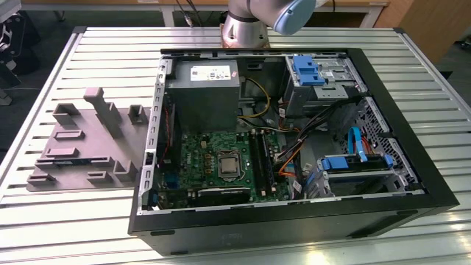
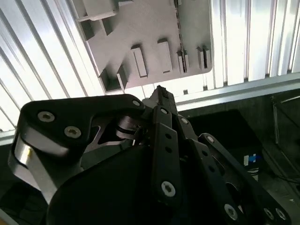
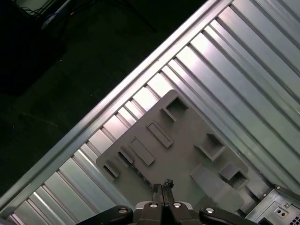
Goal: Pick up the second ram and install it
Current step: 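Pick up the second ram and move it above second insertion slot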
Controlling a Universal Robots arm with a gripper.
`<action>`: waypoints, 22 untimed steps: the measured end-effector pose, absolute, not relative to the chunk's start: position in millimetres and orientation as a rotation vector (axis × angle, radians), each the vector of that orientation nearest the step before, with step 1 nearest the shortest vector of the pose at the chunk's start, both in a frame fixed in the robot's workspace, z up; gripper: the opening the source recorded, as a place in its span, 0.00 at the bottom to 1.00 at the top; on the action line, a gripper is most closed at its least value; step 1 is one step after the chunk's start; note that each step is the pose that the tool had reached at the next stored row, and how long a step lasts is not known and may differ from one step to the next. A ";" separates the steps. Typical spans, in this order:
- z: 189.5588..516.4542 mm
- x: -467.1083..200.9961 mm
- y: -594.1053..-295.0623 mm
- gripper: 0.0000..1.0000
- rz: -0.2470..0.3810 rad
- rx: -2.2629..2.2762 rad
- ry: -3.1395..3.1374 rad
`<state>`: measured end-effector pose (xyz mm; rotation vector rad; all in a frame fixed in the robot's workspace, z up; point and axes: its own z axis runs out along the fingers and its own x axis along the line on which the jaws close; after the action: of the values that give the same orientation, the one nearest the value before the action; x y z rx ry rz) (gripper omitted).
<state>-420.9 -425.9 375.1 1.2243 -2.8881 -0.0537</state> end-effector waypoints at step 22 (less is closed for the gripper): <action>372.5 -420.9 -425.9 0.11 -0.043 1.625 -2.675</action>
<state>-420.9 -425.9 372.5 1.6246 -2.6752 -0.0429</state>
